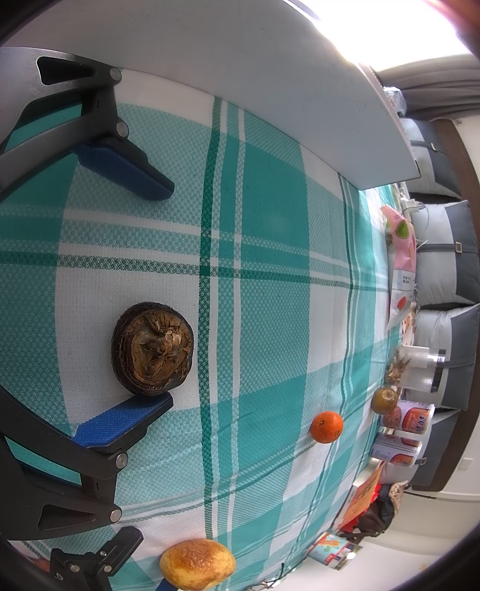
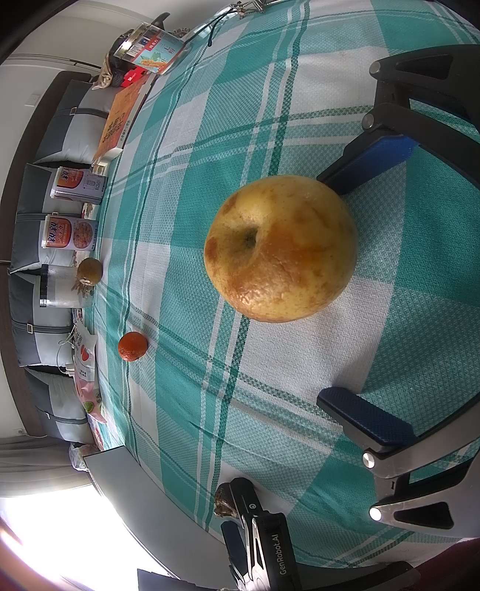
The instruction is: Organize fruits
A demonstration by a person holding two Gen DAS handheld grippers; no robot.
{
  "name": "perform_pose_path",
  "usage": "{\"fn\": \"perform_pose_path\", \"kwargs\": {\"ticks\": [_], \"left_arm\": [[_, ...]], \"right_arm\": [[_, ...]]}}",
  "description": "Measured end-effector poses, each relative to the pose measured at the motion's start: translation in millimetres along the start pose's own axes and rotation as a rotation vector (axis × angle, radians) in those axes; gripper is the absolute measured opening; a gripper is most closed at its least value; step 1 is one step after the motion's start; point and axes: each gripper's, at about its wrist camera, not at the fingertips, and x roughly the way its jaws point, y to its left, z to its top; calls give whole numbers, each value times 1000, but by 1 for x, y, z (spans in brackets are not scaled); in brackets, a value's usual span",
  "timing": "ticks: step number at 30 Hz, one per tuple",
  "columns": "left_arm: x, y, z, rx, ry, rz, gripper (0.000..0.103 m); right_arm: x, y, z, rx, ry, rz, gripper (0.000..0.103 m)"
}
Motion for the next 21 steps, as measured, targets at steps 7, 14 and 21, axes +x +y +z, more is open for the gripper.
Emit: {"fn": "perform_pose_path", "kwargs": {"ticks": [7,14,21], "left_arm": [[1,1,-1,0,-1,0,103],[-10,7,-3,110,170,-141,102],[-18,-1,5,117,178,-264,100]], "right_arm": [[0,0,0,0,1,0,103],[-27,-30,-20,50,-14,146,103],[-23,-23,5,12,-27,121,102]]}}
